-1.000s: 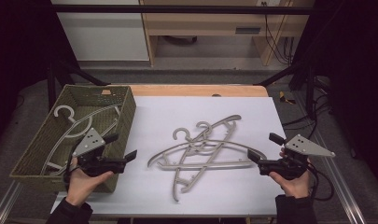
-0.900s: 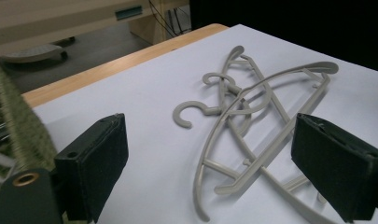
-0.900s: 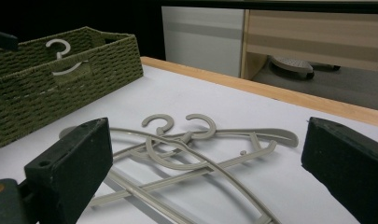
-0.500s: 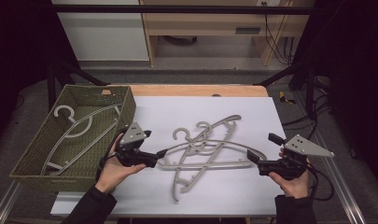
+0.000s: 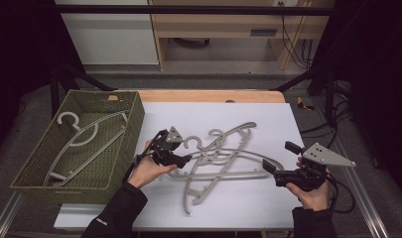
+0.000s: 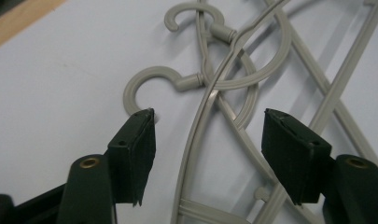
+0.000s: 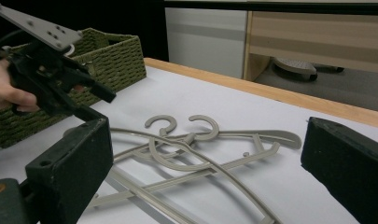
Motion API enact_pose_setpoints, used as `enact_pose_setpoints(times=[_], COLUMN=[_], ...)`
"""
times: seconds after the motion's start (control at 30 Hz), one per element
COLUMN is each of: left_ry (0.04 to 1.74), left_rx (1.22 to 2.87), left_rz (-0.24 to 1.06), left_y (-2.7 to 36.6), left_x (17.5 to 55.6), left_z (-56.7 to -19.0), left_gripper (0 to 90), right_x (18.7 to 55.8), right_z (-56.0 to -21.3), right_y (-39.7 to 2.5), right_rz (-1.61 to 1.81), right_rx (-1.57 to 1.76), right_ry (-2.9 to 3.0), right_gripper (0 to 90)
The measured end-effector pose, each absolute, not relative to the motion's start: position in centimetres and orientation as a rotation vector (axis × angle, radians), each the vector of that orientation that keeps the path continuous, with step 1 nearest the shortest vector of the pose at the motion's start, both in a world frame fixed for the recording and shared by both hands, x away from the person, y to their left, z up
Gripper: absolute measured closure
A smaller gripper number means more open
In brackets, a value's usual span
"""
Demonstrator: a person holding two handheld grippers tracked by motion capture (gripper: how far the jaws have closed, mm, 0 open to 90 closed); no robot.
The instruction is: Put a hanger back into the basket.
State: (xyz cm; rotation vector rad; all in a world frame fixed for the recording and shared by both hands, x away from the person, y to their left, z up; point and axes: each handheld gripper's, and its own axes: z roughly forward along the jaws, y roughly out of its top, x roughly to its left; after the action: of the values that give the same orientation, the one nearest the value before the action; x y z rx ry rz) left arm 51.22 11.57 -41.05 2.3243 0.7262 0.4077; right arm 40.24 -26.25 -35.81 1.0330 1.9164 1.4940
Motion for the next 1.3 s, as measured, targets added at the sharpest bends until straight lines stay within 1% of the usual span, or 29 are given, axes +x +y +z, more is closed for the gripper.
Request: enact_pose_setpoints(times=[0.17,0.33,0.43,0.63,0.8,0.87,0.93,1.0,1.1,1.2,1.23,1.27,1.3], left_ry=[0.755,0.751,0.748,0.752,0.732,0.723,0.718,0.767,0.796,0.800,0.797,0.812,0.819], left_rx=[2.373,2.420,2.440,2.465,2.492,2.507,2.543,2.543,2.535,2.541,2.521,2.495,2.477], left_rz=[0.398,0.382,0.380,0.357,0.372,0.354,0.365,0.377,0.356,0.370,0.379,0.389,0.369], left_y=[10.9,10.5,10.3,10.3,10.1,10.1,10.2,10.3,10.8,10.9,10.8,10.8,10.7], left_x=[52.3,53.1,53.5,53.9,53.5,53.2,52.8,52.6,52.3,52.0,52.0,52.1,52.4], left_z=[-42.6,-43.6,-44.2,-45.0,-44.8,-44.6,-44.5,-44.6,-44.5,-44.3,-44.2,-44.1,-44.0], left_gripper=[45.2,58.7,64.7,74.1,76.1,78.6,81.4,81.5,81.6,81.0,77.8,67.3,66.0], right_x=[40.3,40.4,40.4,40.3,40.3,40.3,40.3,40.3,40.3,40.3,40.3,40.3,40.3], right_z=[-35.9,-35.9,-35.9,-35.9,-35.9,-35.9,-35.8,-35.8,-35.8,-35.8,-35.8,-35.8,-35.8], right_y=[-26.1,-26.1,-26.2,-26.2,-26.3,-26.3,-26.2,-26.2,-26.2,-26.3,-26.3,-26.3,-26.2], right_rz=[1.493,1.492,1.493,1.495,1.495,1.495,1.495,1.497,1.497,1.494,1.495,1.494,1.496], right_rx=[1.027,1.032,1.027,1.030,1.032,1.033,1.033,1.035,1.029,1.030,1.031,1.034,1.032], right_ry=[1.922,1.927,1.923,1.921,1.918,1.919,1.919,1.920,1.918,1.918,1.917,1.917,1.922], right_gripper=[2.5,2.5,2.5,2.5,2.5,2.5,2.5,2.5,2.5,2.5,2.6,2.6,2.5])
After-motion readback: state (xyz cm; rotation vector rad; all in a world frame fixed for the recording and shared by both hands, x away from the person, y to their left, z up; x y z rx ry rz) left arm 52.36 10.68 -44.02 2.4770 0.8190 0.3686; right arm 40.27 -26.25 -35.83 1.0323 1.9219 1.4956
